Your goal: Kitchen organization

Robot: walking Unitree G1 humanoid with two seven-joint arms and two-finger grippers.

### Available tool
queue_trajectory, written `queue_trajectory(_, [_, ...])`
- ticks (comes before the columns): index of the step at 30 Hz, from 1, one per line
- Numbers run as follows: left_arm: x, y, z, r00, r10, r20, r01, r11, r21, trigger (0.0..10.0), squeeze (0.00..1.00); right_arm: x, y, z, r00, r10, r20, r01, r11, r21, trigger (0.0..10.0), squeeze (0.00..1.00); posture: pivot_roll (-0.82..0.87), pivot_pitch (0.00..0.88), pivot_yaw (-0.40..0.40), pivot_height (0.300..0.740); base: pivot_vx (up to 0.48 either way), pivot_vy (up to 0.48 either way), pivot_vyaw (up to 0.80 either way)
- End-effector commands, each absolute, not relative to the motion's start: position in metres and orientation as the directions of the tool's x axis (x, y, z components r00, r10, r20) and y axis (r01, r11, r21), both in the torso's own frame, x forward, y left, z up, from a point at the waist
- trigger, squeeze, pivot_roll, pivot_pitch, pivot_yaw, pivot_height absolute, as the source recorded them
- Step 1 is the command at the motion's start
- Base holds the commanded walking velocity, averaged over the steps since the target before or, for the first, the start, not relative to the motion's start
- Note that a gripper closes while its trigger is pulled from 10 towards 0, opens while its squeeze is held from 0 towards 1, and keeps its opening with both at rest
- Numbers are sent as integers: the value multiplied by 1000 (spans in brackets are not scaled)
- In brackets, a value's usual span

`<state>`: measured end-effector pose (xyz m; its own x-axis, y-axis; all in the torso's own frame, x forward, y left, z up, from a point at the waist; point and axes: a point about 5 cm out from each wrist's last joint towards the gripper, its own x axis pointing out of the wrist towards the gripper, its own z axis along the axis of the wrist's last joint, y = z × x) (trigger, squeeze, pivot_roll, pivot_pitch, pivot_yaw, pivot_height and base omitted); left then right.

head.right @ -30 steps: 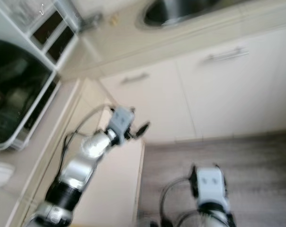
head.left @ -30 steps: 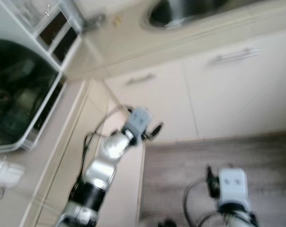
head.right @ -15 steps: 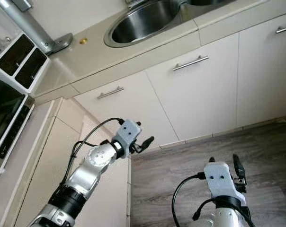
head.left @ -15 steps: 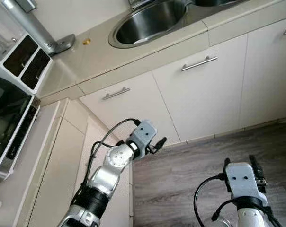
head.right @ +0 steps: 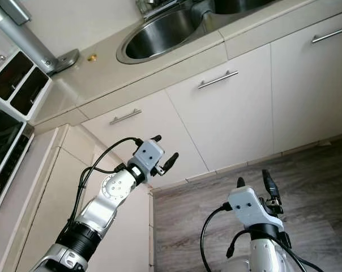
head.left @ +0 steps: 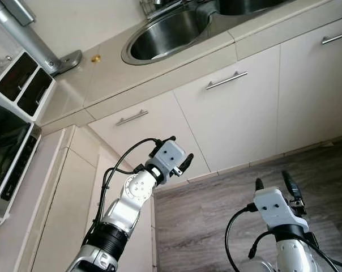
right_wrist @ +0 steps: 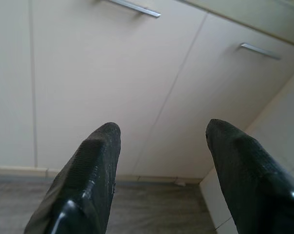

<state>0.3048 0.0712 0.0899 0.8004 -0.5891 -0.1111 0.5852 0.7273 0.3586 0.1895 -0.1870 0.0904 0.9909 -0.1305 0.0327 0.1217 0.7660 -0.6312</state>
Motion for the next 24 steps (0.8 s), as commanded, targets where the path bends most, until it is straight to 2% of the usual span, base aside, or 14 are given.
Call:
queue_trajectory(1, [307, 81, 88, 813, -570, -119, 568, 732, 377, 10000, 0, 193, -182, 89, 993, -114, 39, 113, 780, -615, 10000, 0, -513, 0, 389, 740, 0, 0, 0])
queue_trajectory(16, [303, 85, 86, 814, -571, -107, 565, 736, 372, 10000, 0, 195, -175, 90, 997, -62, 56, 83, 770, -633, 10000, 0, -498, 17, 385, 740, 0, 0, 0])
queue_trajectory(21, [304, 88, 87, 830, -550, -93, 542, 755, 369, 10000, 0, 200, -171, 93, 997, -31, 67, 67, 769, -636, 10000, 0, -489, 5, 371, 740, 0, 0, 0])
queue_trajectory(24, [304, 89, 88, 848, -524, -78, 514, 777, 364, 10000, 0, 207, -170, 95, 997, 6, 71, 41, 770, -637, 10000, 0, -458, 0, 332, 740, 0, 0, 0])
